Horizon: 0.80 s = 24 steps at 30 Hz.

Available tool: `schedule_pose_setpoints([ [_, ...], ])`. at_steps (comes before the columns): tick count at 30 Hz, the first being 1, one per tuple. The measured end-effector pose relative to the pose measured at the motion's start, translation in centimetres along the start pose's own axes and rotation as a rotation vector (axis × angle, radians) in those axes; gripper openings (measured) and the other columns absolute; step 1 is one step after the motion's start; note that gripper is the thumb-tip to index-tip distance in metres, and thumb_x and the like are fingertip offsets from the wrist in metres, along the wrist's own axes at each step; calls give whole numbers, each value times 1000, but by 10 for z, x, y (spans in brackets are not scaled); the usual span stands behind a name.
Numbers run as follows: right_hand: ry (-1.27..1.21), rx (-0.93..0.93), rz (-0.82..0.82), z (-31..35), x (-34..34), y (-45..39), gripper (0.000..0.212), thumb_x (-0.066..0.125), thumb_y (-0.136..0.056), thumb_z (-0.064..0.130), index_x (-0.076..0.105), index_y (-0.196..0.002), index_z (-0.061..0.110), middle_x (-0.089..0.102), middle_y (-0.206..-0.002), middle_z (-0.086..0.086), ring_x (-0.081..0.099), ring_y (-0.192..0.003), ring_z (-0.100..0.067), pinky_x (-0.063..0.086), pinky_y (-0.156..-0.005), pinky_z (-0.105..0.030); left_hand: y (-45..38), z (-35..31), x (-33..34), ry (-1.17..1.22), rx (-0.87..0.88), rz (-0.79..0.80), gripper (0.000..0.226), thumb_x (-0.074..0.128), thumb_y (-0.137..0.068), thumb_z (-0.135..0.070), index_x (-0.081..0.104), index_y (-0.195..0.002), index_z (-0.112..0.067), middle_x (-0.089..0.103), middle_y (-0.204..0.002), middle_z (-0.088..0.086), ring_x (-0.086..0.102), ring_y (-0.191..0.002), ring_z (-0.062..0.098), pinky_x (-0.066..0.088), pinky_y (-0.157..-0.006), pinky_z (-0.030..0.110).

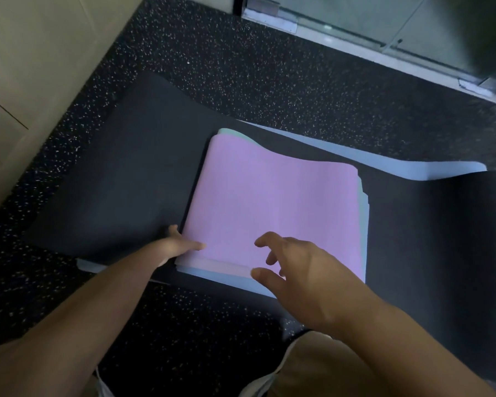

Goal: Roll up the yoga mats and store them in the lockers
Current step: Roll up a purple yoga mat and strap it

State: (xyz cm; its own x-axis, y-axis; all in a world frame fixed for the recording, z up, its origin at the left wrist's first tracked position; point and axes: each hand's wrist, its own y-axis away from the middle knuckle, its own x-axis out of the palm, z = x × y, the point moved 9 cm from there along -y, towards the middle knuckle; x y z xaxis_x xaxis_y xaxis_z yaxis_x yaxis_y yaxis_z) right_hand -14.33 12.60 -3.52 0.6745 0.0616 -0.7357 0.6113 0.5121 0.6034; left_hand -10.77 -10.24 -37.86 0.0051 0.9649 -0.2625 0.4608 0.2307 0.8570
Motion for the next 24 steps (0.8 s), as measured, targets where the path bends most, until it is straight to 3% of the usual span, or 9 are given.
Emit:
schedule_pose_setpoints([
  [4,-7,-3,-6,-3,0,0,47,45,-105,50,35,-149,35,56,-139,8,59,-116,-16,51,-98,-35,-2,2,-4,50,-28,-16,123,86,-78,-46,5,-161,-8,21,-166,14,30,-149,35,29,-121,52],
  [9,-21,-3,-3,-5,2,0,47,45,-105,51,35,-149,36,56,-138,9,60,-115,-15,51,-99,-35,10,3,-3,-12,-45,31,89,82,-82,-46,40,-147,-2,42,-155,15,40,-141,33,34,-114,46],
  [11,-26,-6,-4,-4,1,0,47,45,-105,50,35,-149,35,56,-138,9,60,-115,-15,51,-99,-35,11,2,-7,18,-53,7,101,87,-75,-48,37,-149,-2,40,-157,15,38,-143,33,34,-115,47],
  [14,-35,-14,-7,0,-1,0,47,45,-105,50,36,-148,35,56,-138,8,60,-115,-15,51,-99,-35,20,0,-19,-96,-107,-178,128,92,-67,-52,16,-157,-4,25,-162,18,34,-144,37,36,-116,50],
  [16,-30,-19,3,3,0,-1,47,45,-105,50,35,-148,35,56,-138,8,60,-114,-15,51,-99,-35,31,-8,-25,-167,-102,-322,127,92,-64,-55,17,-154,-6,25,-159,19,34,-142,39,38,-113,51],
  [19,-15,-22,5,8,-1,-3,48,46,-105,50,35,-149,35,57,-138,7,60,-115,-17,51,-99,-37,43,-24,-24,-44,-2,-416,110,90,-66,-55,30,-144,-5,38,-150,18,44,-134,39,44,-106,50],
  [22,12,-16,15,11,-4,-3,49,45,-105,50,35,-149,32,58,-137,3,59,-116,-20,50,-99,-37,57,-54,-23,231,107,-381,87,86,-76,-47,41,-136,-3,55,-139,16,59,-121,36,51,-101,47],
  [24,22,-6,22,12,-9,-2,50,45,-105,51,36,-150,30,59,-136,1,59,-118,-21,50,-100,-38,74,-92,-31,159,238,-388,63,83,-84,-34,47,-126,-5,63,-129,13,64,-112,34,54,-95,43],
])
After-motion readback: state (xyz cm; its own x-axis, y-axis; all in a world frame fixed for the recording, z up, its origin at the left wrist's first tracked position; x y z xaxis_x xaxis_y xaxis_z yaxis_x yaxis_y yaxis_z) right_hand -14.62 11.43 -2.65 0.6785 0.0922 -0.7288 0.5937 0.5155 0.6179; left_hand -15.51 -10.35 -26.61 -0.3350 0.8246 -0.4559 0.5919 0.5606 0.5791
